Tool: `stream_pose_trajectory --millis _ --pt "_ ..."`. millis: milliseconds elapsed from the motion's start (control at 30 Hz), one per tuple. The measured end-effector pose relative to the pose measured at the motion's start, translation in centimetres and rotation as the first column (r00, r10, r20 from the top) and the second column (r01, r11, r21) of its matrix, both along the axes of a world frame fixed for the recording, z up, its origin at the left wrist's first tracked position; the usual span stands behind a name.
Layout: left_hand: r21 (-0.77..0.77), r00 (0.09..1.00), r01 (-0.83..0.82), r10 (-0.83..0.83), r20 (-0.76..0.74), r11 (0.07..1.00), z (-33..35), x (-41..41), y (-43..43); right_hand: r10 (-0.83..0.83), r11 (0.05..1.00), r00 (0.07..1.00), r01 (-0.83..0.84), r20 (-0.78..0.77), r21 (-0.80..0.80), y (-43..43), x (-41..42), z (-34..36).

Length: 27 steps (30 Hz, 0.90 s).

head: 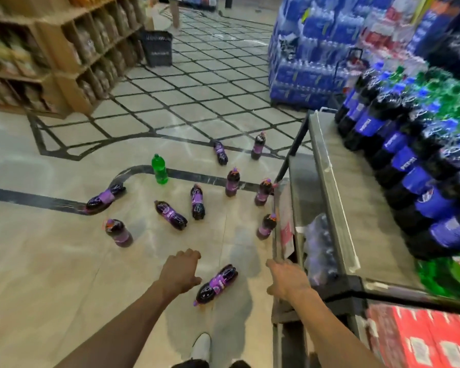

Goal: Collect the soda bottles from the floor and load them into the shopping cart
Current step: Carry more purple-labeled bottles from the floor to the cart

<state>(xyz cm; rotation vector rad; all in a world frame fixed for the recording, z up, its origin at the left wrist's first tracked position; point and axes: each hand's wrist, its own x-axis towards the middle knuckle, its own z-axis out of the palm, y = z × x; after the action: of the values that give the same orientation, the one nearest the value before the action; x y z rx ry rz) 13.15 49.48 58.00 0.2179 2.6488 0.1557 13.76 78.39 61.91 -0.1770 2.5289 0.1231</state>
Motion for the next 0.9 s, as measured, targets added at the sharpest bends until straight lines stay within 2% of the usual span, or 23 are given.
stream_pose_trajectory --millis 200,300,533,700,900 --pt "0.001 0.992 -0.110 0.110 0.068 0.994 -2.4 -5.7 1.9 0.035 0.999 0.996 -0.033 0.082 -0.016 3.8 -7.7 -2.2" --pt "-0.015 0.969 -0.220 0.220 0.115 0.975 -4.7 -7.0 2.3 0.146 0.989 0.981 -0.145 0.127 -0.017 5.0 -12.6 -4.6" --pt "0.008 0.808 -0.532 0.505 0.303 0.847 -11.4 -6.6 5.1 0.307 0.951 0.912 -0.300 0.274 -0.067 4.4 -21.2 -12.9" --pt "-0.009 0.712 -0.639 0.596 0.371 0.769 -18.2 -6.7 6.3 0.359 0.932 0.865 -0.350 0.350 -0.092 3.5 -24.0 -20.5" --pt "0.005 0.611 -0.744 0.678 0.408 0.668 -29.4 -9.5 5.2 0.358 0.934 0.854 -0.332 0.376 -0.134 2.5 -26.9 -32.0"
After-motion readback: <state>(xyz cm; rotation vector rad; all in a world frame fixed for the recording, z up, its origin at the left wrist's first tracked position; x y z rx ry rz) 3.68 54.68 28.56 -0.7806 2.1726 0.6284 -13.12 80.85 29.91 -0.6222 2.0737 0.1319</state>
